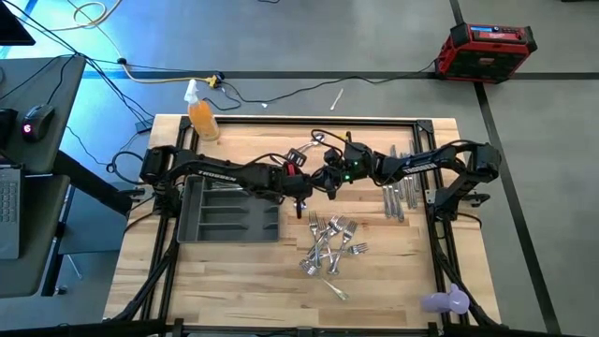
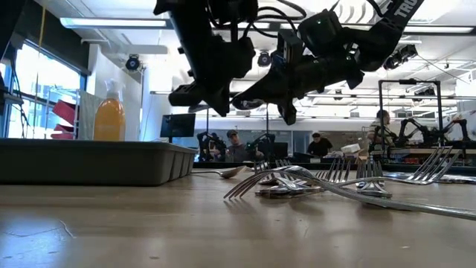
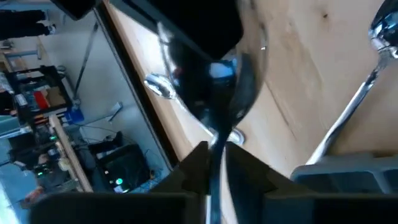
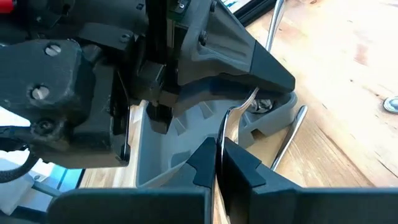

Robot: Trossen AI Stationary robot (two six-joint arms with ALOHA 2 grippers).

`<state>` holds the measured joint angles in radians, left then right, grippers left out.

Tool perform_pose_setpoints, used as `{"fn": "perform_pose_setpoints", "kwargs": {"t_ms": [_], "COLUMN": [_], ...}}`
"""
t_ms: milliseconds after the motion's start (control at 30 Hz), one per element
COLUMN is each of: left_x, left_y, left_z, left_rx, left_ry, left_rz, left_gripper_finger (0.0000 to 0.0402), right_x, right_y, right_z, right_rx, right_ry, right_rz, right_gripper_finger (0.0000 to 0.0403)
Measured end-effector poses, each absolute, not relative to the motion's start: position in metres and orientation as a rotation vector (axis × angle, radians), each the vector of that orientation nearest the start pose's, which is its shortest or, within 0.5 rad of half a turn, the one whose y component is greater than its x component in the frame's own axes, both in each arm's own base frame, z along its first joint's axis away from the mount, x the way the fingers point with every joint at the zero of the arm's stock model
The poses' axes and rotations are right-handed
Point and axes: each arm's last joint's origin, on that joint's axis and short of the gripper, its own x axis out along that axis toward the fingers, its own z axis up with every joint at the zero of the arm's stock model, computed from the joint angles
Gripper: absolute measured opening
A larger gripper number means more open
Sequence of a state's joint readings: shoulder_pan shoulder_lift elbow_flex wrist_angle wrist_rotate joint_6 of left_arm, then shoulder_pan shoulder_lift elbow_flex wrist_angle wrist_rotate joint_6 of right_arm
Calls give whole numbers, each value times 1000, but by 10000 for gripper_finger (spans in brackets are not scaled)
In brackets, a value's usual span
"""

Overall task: Sort silverware
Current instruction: Put the silver spoon into the black silverware tray

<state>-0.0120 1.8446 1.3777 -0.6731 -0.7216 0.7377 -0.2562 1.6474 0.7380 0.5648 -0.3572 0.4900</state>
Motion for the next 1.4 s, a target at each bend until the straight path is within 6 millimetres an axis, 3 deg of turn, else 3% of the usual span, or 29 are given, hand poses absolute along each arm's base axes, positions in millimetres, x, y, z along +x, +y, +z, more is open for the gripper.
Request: {"fn": "perform_pose_setpoints", "kwargs": {"t_ms": [367, 467, 700, 900, 1067, 1300, 1400], "left_x": [369, 367, 361, 348, 325, 274, 259], "left_y": [10, 11, 14, 29, 51, 86, 97], "left_z": [231, 233, 235, 253, 259, 237, 221], "left_rx": [1028, 1008, 906, 741, 548, 101, 3], "left_ry": [1264, 1263, 1276, 1236, 1218, 1347, 1432], "left_rz": [169, 156, 93, 85, 52, -109, -136], "left_gripper_finger": [1, 1, 2, 1, 1, 0, 0], "right_x": [319, 320, 318, 314, 310, 311, 311], "right_y": [-72, -72, -74, -81, -82, -79, -79], "right_z": [179, 179, 176, 170, 164, 163, 163], "right_rx": [588, 590, 597, 620, 636, 589, 580], "right_ry": [346, 346, 369, 431, 490, 501, 501], "right_rz": [29, 19, -5, -38, -65, -99, -99], "right_gripper_finger": [1, 17, 149, 247, 263, 253, 250]}}
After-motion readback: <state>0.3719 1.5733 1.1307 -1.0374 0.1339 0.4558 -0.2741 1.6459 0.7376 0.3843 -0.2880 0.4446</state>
